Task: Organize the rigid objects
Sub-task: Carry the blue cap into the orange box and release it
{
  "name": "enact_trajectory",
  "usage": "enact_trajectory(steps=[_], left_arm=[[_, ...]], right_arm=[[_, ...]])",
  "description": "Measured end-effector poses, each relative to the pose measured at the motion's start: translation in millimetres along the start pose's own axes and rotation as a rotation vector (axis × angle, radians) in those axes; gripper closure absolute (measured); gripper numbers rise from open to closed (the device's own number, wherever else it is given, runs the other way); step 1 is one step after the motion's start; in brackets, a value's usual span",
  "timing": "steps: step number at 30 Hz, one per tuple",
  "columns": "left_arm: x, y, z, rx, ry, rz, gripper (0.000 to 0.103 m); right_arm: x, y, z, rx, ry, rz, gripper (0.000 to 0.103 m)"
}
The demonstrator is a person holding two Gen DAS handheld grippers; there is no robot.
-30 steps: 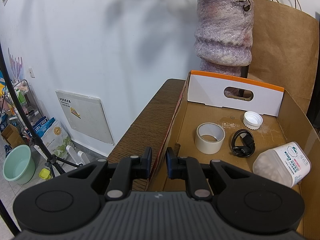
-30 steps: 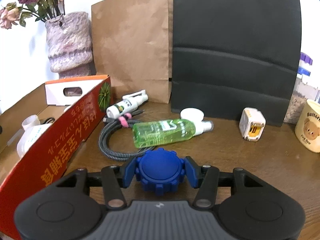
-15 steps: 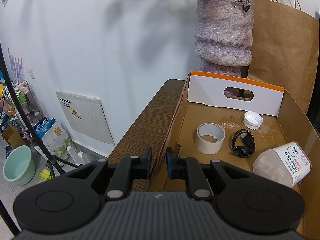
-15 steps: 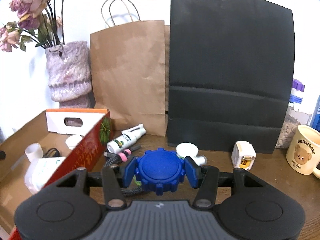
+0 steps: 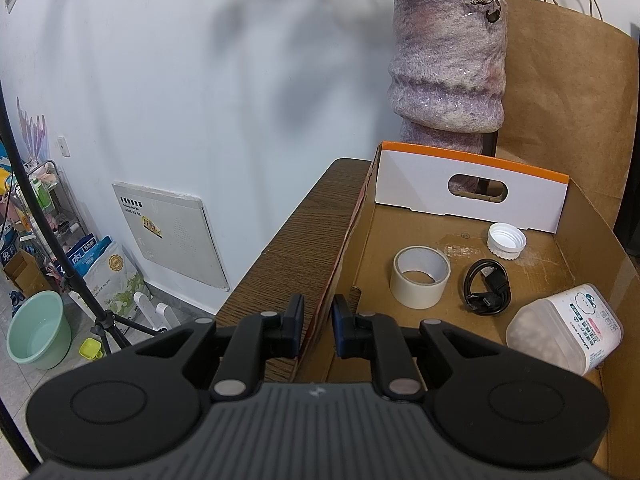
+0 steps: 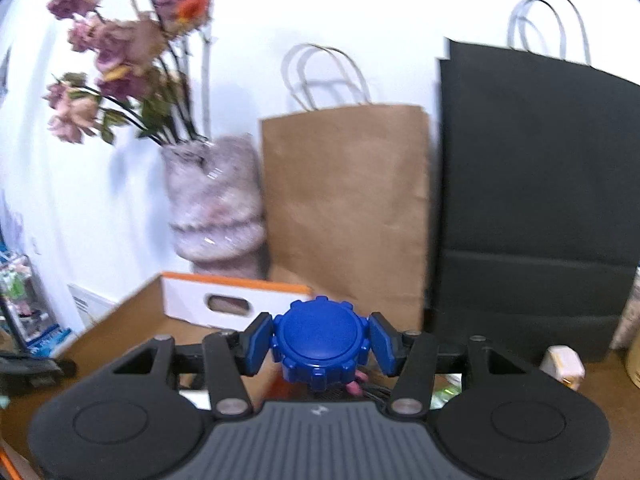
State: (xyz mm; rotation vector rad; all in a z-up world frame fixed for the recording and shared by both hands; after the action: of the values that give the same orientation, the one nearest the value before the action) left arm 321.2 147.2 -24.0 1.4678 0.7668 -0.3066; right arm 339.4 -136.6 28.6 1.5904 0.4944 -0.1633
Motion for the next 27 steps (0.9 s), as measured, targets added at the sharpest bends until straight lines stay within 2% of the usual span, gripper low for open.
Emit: enact_trajectory(steps=[7,16,26,27], left_arm=[[-0.2,0.3,0.0,0.001,0.000,0.001,0.087],[-0.9,0.7,0.1,0.004,0.001,0.004,0.087],[-0.6,0.8,1.3,0.006,0.005,0.007,0.087],[-1.3,0.2,1.7,0.006,0.005,0.007,0.087]], right_arm=[[20.7,16.6,-45.4,-0.018,0.081,-0.014,0.052],[50.6,2.0,-91.7,-0.100,0.138,-0.109,0.052],[50.3,-0.1,-90.5,-0.095,0.156,-0.121,0.051],[51.4,0.1,-90.3,-0.094,0.160,-0.127,0.048]])
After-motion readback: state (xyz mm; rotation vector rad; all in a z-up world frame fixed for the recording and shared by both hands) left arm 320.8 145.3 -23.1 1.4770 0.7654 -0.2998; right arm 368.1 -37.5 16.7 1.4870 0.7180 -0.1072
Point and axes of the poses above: each gripper's, at about its wrist camera, not at the fingertips, and x roughly the way its jaws point, z to its right, y to its top, the point moved 3 cm from there along x, roughly the way its jaws point, and after that the axes turned 2 degrees about y, right-handed, at the moved point
